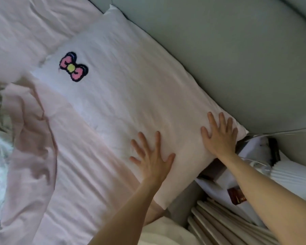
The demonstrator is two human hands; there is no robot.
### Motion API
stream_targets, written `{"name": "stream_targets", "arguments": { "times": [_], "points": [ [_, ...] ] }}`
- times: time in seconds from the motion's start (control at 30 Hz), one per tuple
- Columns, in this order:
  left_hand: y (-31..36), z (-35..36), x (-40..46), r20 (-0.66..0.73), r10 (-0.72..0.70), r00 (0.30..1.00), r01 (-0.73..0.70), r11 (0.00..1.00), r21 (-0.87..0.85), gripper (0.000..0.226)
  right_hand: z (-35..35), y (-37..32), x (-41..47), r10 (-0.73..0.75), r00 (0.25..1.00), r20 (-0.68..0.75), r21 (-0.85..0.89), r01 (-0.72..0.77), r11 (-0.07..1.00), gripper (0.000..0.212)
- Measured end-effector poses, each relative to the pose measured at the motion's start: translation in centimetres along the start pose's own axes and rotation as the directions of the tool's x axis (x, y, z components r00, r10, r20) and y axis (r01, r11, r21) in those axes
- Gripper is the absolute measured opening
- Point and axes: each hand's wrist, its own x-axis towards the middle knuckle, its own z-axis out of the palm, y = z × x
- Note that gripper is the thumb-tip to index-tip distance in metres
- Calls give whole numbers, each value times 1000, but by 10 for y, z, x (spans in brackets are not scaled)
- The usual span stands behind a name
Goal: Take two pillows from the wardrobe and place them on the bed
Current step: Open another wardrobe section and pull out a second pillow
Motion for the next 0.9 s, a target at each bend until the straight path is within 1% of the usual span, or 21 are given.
{"name": "stream_targets", "arguments": {
  "times": [0.07,0.13,0.17,0.23,0.3,0.37,0.43,0.47,0.5,0.57,0.63,0.7,0.77,0.83,0.9],
  "points": [
    [5,13,-9,24,11,1000,-11,1000,28,95,2,5,-1,28,999,25,43,-29,999,61],
    [7,28,-28,106,56,993,-66,994,93,100,6,13,-17,90,992,86,149,-102,984,62],
    [4,34,-35,158,73,985,-93,988,124,101,9,14,-24,93,988,123,178,-114,977,63],
    [-6,43,-51,255,113,960,-160,972,170,100,17,15,-49,81,978,195,178,-116,977,65],
    [-15,44,-59,320,150,935,-218,958,188,94,23,13,-73,40,958,284,189,-97,977,68],
    [-23,37,-67,394,189,899,-277,944,179,83,27,9,-103,-27,924,382,225,-65,972,71],
    [-32,27,-73,438,209,874,-310,935,171,71,33,3,-132,-86,894,440,261,-35,965,69],
    [-36,22,-77,422,214,881,-309,936,170,65,35,-1,-145,-103,886,453,273,-28,962,65],
    [-43,14,-87,372,209,904,-286,944,165,60,35,-6,-162,-121,880,459,280,-13,960,62],
    [-53,-2,-102,239,168,956,-204,970,132,55,31,-17,-186,-153,879,452,299,13,954,55],
    [-68,-22,-125,156,119,981,-135,986,96,52,24,-35,-213,-214,878,428,333,66,940,51],
    [-85,-40,-146,127,88,988,-97,993,68,48,16,-53,-236,-295,860,416,353,146,924,48],
    [-104,-60,-168,96,40,995,-42,999,17,44,7,-72,-256,-398,814,424,363,250,898,45],
    [-120,-86,-190,-5,-22,1000,22,997,-73,41,-7,-94,-263,-490,778,394,358,361,861,42],
    [-134,-108,-215,-102,-111,989,91,980,-179,39,-20,-116,-272,-560,749,354,371,437,819,41]
  ]
}}
